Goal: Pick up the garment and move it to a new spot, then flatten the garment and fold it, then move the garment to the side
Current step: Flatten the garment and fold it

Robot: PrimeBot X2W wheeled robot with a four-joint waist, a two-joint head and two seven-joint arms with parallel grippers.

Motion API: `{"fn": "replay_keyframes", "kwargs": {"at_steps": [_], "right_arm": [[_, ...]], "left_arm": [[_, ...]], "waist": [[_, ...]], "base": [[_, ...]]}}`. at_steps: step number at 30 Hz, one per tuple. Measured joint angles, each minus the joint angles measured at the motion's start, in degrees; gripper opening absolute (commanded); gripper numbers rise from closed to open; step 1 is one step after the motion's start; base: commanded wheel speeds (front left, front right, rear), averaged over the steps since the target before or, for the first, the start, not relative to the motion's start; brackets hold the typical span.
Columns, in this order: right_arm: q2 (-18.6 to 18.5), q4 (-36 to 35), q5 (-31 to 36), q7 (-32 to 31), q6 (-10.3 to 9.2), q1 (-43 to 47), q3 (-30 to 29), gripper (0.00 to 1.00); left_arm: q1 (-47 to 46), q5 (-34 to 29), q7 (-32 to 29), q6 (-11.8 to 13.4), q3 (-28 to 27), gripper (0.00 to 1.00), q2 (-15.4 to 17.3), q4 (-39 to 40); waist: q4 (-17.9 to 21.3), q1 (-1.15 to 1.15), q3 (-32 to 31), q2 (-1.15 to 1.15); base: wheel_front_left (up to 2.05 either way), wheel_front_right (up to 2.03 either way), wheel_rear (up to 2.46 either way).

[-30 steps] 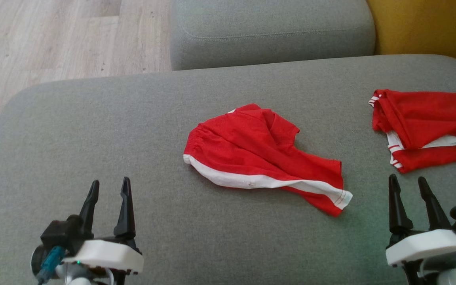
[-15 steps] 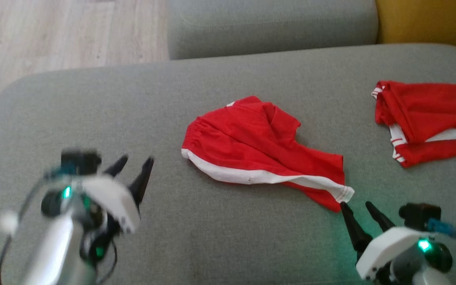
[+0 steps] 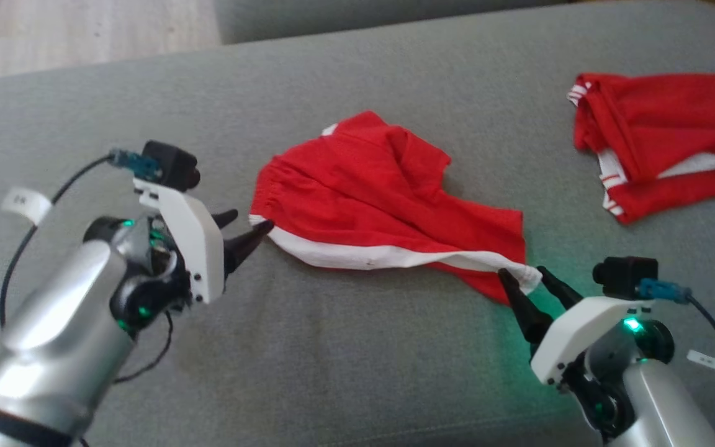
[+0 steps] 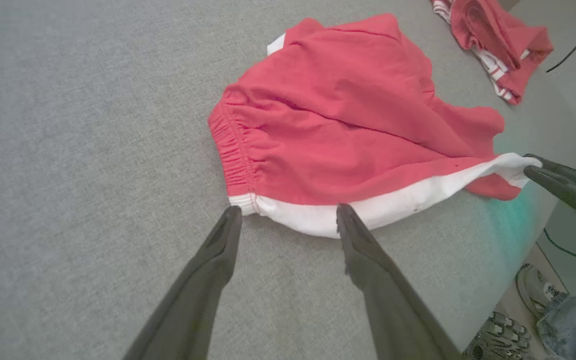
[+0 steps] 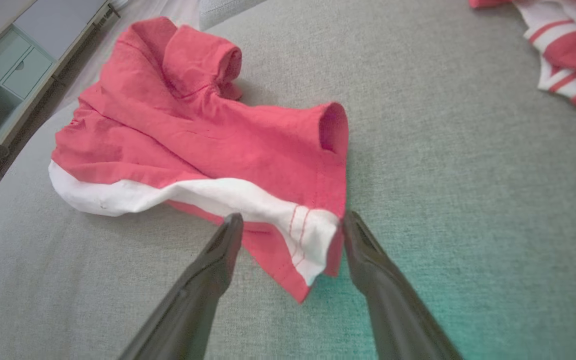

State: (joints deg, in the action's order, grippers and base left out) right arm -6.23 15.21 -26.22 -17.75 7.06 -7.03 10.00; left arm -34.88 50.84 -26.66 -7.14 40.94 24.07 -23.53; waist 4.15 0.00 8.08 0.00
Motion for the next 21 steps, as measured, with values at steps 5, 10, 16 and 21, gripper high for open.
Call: {"fn": "replay_keyframes", "kwargs": {"at_steps": [5, 10, 16, 21], "right_arm": [[0.00, 1.12, -1.15, 0.19, 0.00, -1.86, 1.83, 1.00], [-0.01, 2.38, -2.43, 1.35, 0.00, -3.59, 4.27, 1.00], [0.00, 3.92, -3.85, 3.26, 0.00, -5.47, 7.09, 1.00], [-0.24, 4.87, -4.83, 4.70, 0.00, -6.30, 8.54, 1.00]], "left_arm": [[-5.41, 3.88, 0.04, 0.00, 5.72, 1.00, 1.59, -4.12], [-8.81, 6.20, 0.00, 0.00, 10.54, 1.00, 2.90, -9.04], [-10.44, 9.82, 0.90, 0.00, 14.28, 1.00, 3.83, -12.48], [-11.86, 13.01, 2.05, 0.00, 16.82, 1.00, 4.38, -13.19]], "waist": [[1.81, 0.00, 2.01, 0.00], [3.23, 0.00, 3.57, 0.00], [4.30, 0.00, 4.69, 0.00], [4.69, 0.00, 5.10, 0.00]], "base": [[0.00, 0.00, 0.00], [0.00, 0.00, 0.00], [0.00, 0.00, 0.00], [0.00, 0.00, 0.00]]}}
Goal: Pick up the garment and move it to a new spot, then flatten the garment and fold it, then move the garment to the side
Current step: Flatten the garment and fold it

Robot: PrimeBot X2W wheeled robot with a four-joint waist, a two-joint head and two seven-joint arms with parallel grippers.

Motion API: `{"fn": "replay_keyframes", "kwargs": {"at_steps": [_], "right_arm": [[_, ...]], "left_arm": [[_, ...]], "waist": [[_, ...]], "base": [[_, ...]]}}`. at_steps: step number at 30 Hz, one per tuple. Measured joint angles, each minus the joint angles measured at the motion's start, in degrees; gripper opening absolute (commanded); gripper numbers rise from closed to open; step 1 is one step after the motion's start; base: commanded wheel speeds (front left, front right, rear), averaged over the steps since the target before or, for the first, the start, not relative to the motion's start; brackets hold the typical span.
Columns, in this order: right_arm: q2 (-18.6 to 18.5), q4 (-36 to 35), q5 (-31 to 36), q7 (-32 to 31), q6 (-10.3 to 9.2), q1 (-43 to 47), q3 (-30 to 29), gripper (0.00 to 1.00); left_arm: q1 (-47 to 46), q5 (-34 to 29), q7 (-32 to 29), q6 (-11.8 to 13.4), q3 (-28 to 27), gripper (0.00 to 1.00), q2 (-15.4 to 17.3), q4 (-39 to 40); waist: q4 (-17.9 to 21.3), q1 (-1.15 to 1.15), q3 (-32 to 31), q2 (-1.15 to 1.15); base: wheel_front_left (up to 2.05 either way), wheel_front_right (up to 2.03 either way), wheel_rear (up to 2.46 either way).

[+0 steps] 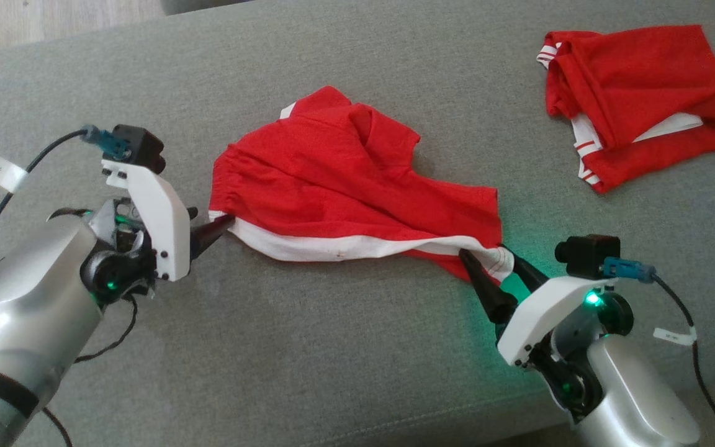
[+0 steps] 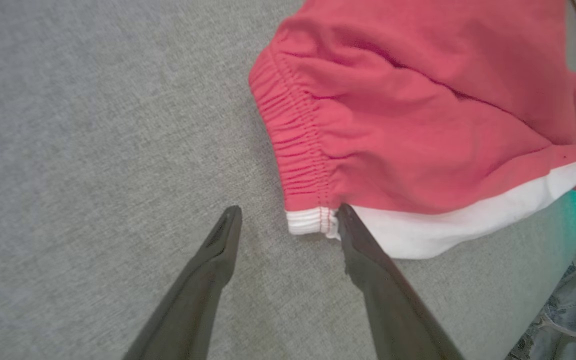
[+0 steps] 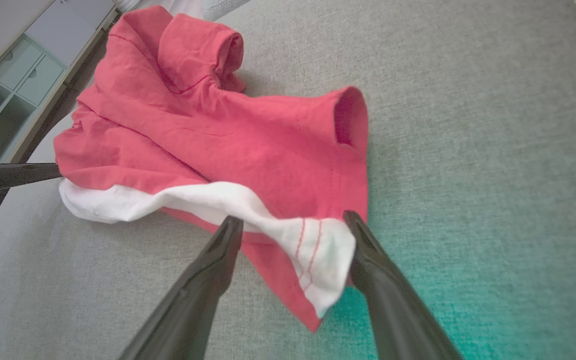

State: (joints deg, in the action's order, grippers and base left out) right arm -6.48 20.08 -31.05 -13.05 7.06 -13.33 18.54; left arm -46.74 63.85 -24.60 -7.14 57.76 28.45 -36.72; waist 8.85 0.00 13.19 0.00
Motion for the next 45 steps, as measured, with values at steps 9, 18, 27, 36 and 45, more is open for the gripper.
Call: {"fn": "replay_keyframes", "kwargs": {"at_steps": [9, 18, 27, 36, 45], "right_arm": [[-1.40, 1.02, -1.51, 2.78, 0.00, -1.51, 2.11, 0.00], [-3.18, 1.13, -2.55, 9.22, 0.00, -1.63, 2.59, 0.00], [-8.69, -3.13, -3.92, 8.54, 0.00, -9.52, 3.64, 0.00], [-15.02, 3.19, -8.65, 5.82, 0.01, -41.85, 10.89, 0.00], [-15.93, 14.30, -11.38, 16.07, 0.05, -64.49, 14.56, 0.00]], "left_arm": [[-0.90, 4.46, 1.24, 0.00, 4.72, 0.00, 0.46, 0.88], [-1.77, 8.08, 6.12, 0.00, 8.36, 0.00, 1.97, 3.87], [-9.66, 10.03, 10.88, -0.36, 7.38, 0.00, 3.53, 6.45], [-29.00, 6.67, 14.55, -0.04, 3.01, 0.00, -2.10, -6.64], [-45.24, 3.27, 24.63, 0.24, -1.29, 0.00, -7.79, -16.58]], "waist": [[-0.04, 0.00, -0.05, 0.00], [-1.44, 0.00, -2.88, 0.00], [-3.89, 0.00, -3.54, 0.00], [-4.95, 0.00, 4.72, 0.00], [-5.81, -0.02, 10.57, 0.00]], "base": [[0.00, 0.00, 0.00], [0.00, 0.00, 0.00], [0.00, 0.00, 0.00], [0.00, 0.00, 0.00], [0.00, 0.00, 0.00]]}}
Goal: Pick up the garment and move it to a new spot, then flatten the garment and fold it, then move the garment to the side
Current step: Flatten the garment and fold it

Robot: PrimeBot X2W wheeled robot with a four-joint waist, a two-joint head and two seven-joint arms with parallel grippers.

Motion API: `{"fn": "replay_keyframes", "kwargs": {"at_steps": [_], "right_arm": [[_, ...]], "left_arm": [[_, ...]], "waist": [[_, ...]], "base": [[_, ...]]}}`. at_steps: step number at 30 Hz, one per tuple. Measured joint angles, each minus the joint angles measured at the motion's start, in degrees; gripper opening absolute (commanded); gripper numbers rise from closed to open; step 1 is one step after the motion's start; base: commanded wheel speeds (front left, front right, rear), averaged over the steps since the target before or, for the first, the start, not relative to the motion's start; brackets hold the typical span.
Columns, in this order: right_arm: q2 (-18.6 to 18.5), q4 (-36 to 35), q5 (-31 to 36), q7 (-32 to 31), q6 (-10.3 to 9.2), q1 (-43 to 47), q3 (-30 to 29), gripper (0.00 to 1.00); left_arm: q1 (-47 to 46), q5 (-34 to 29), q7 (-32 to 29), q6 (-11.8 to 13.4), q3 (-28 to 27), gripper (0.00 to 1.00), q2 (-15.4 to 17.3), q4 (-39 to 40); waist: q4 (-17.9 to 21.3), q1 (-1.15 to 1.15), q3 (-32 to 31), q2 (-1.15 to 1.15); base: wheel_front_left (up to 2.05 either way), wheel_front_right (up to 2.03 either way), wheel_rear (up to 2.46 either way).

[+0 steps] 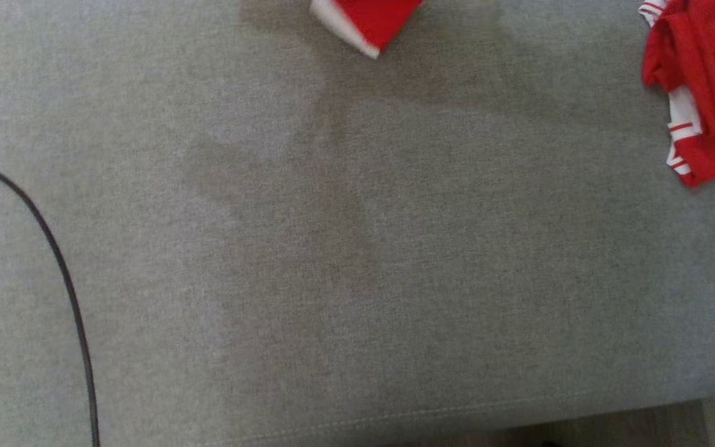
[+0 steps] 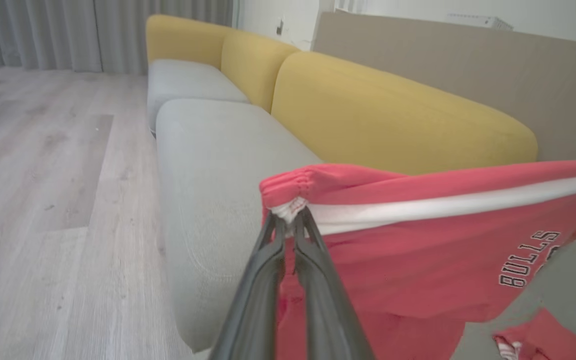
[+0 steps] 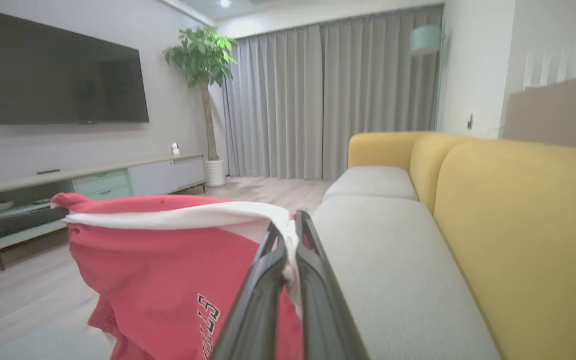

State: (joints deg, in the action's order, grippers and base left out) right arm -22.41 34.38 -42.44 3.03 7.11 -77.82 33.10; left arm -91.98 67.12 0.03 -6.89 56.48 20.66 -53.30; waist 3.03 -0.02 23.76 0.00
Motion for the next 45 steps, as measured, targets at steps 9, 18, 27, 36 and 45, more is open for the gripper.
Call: {"fn": "replay_keyframes", "kwargs": {"at_steps": [9, 18, 27, 36, 45], "right_arm": [[-4.15, 2.96, -0.45, 7.04, 0.00, -7.02, 9.71, 0.00], [-11.79, -1.38, -8.94, -2.31, 0.00, 9.43, 25.41, 0.00], [-22.43, -16.92, -16.34, -16.83, 0.00, 19.29, 39.14, 0.00], [-31.81, -30.32, -24.52, -33.34, 0.00, 29.93, 40.81, 0.00], [-37.40, -38.96, -28.65, -39.36, 0.00, 32.49, 38.53, 0.00]], "left_arm": [[-3.34, 0.32, -0.09, -0.68, 0.46, 0.00, -1.79, -2.40], [20.73, 7.02, -6.94, -0.67, 9.90, 0.00, 1.83, 8.91], [34.40, 18.52, -21.75, -0.62, 13.97, 0.00, 9.04, 19.48], [44.06, 28.28, -33.95, 0.33, 16.48, 0.00, 15.73, 35.97], [46.96, 33.26, -40.08, 4.83, 16.82, 0.00, 22.31, 49.22]], "waist": [[-1.29, 0.01, -0.51, 0.00], [-2.15, 0.02, -5.97, 0.00], [-2.05, 0.02, -13.73, 0.00], [-2.18, 0.02, -21.15, -0.01], [-2.93, 0.02, -20.85, -0.01]], "base": [[0.00, 0.00, 0.00], [0.00, 0.00, 0.00], [0.00, 0.00, 0.00], [0.00, 0.00, 0.00], [0.00, 0.00, 0.00]]}}
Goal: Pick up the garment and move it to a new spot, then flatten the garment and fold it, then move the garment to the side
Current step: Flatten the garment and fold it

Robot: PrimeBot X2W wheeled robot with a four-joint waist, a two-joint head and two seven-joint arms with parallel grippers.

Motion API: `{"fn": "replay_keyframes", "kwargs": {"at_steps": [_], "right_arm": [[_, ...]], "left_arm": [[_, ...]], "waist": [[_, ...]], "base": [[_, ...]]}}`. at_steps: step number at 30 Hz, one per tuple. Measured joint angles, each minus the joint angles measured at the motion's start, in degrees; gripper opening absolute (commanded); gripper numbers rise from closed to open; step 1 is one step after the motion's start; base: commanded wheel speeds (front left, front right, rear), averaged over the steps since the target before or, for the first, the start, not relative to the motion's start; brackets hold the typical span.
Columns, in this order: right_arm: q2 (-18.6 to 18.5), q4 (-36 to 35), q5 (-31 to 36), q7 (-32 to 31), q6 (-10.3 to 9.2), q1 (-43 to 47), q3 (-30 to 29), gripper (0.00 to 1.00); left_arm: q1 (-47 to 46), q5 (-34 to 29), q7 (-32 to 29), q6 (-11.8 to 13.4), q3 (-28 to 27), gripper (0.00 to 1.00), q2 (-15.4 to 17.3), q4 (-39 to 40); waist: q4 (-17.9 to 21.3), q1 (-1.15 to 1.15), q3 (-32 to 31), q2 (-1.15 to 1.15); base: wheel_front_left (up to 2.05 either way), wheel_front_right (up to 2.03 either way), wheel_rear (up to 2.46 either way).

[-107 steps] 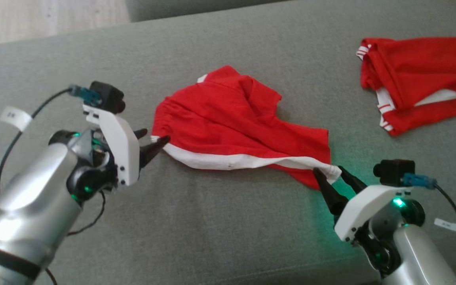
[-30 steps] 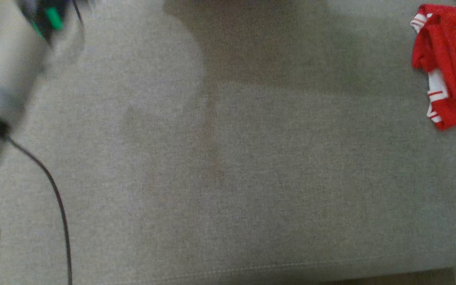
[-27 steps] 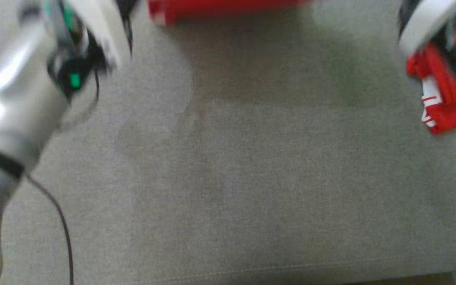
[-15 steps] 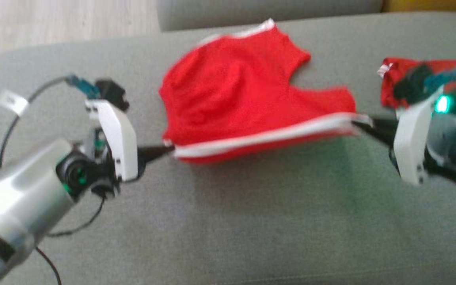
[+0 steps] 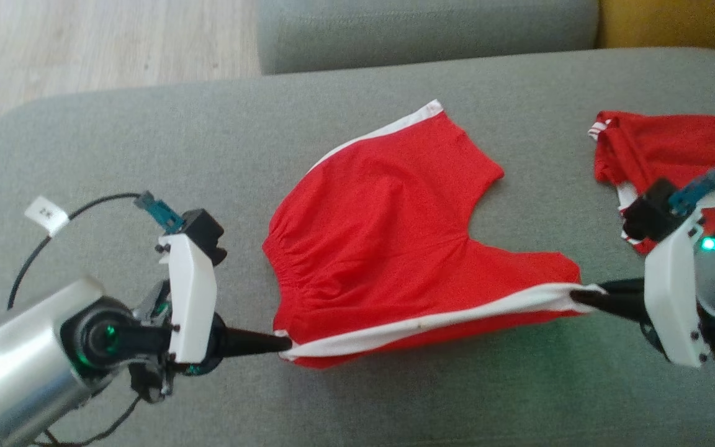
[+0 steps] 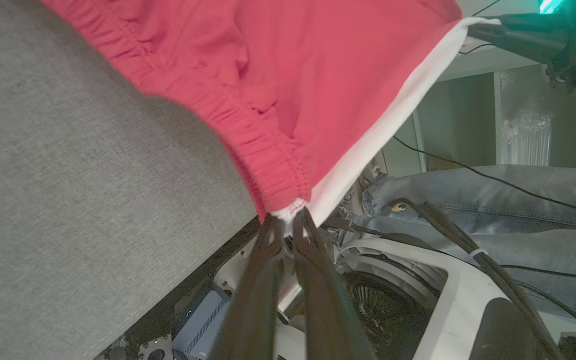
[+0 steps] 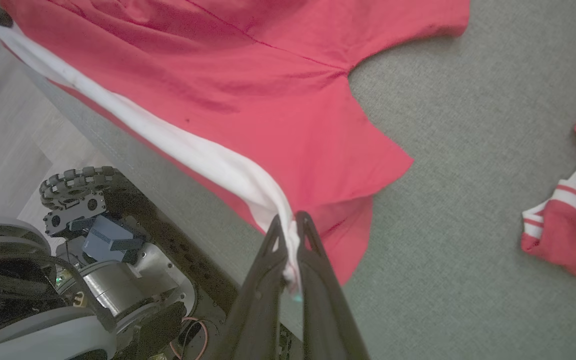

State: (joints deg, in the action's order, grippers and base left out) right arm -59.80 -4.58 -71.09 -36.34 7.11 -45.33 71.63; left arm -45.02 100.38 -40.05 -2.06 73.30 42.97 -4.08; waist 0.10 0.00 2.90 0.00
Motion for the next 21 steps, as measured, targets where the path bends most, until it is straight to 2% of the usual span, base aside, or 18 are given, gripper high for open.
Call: {"fn": "replay_keyframes", "kwargs": {"at_steps": [8, 13, 21], "right_arm": [[1.42, 3.66, -3.66, -2.45, 0.00, -7.99, -4.76, 0.00], [3.39, 7.73, -5.10, -4.08, 0.00, -14.36, -6.26, 0.00], [5.71, 14.61, -5.54, -4.45, 0.00, -20.30, -6.61, 0.00]], "left_arm": [[-6.38, 5.32, -3.59, 1.45, -4.24, 0.00, -0.74, -1.51], [-10.87, 7.08, -6.30, 2.58, -5.93, 0.00, -3.13, -5.09], [-15.47, 10.17, -5.72, 2.43, -10.50, 0.00, -8.54, -10.66]], "waist": [[-1.76, 0.00, 5.53, 0.00], [-3.43, 0.00, 10.29, 0.00], [-6.85, 0.00, 17.26, 0.00]], "base": [[0.00, 0.00, 0.00], [0.00, 0.00, 0.00], [0.00, 0.00, 0.00]]}}
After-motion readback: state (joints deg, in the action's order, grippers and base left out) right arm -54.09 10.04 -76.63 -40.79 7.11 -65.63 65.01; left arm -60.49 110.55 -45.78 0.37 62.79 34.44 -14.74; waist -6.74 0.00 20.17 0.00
